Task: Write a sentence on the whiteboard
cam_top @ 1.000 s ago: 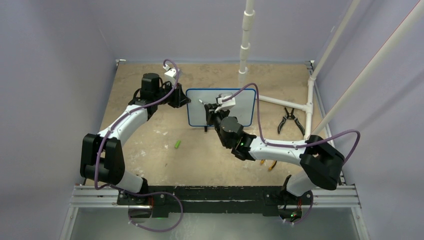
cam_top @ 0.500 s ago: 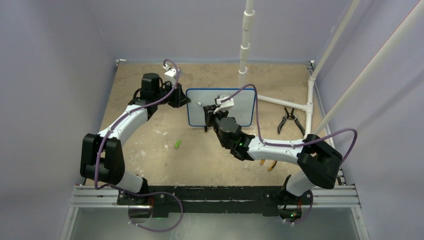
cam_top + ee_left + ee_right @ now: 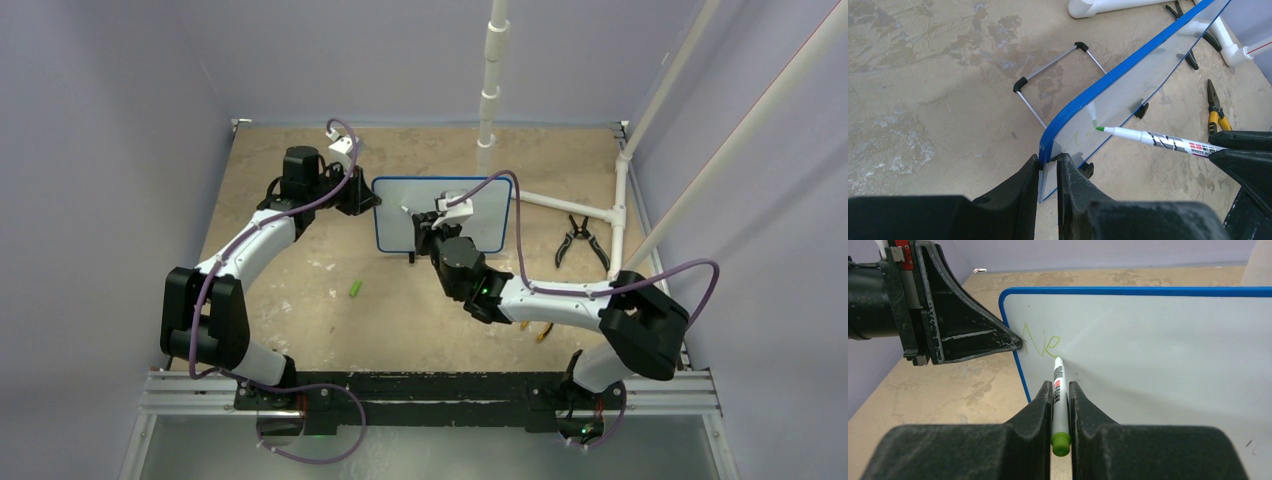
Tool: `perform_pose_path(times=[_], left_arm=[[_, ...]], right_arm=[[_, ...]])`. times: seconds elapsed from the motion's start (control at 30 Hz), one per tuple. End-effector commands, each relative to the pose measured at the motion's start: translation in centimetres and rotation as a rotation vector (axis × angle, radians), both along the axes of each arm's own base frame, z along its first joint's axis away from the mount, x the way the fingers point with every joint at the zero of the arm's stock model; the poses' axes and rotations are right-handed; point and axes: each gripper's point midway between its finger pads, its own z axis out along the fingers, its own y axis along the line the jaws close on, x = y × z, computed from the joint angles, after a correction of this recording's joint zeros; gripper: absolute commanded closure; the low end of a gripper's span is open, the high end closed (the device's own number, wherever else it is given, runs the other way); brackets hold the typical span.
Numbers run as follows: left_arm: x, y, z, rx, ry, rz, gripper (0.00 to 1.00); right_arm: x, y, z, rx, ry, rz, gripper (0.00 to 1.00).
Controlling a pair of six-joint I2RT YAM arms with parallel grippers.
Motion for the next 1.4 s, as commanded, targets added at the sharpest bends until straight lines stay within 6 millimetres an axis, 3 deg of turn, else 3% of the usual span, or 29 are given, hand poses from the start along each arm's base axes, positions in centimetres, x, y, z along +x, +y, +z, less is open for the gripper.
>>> perform_pose_path(times=[0.0, 0.2, 0.57, 0.93, 1.37], left_arm=[[0.3, -0.2, 0.5, -0.019, -0.028, -0.011, 0.88], [0.2, -0.2, 0.4, -0.019, -0.026, -0.010, 0.88], [0.3, -0.2, 0.4, -0.019, -0.024, -0.010, 0.88], [0.3, -0.2, 0.2, -0.018, -0.021, -0.010, 0.89], [0.3, -0.2, 0.1, -0.017, -0.019, -0.009, 0.89]], right_arm=[[0.5, -2.6, 1.2, 0.009, -0.019, -0.101, 1.00], [0.1, -3.1, 2.4, 0.034, -0.043, -0.090, 1.00], [-0.6, -1.6, 4.9, 0.053, -0.119, 0.023, 1.00], [-0.2, -0.4, 4.7, 0.028, -0.127, 0.043, 1.00], [0.5, -1.0, 5.0, 0.021, -0.139, -0.006, 1.00]])
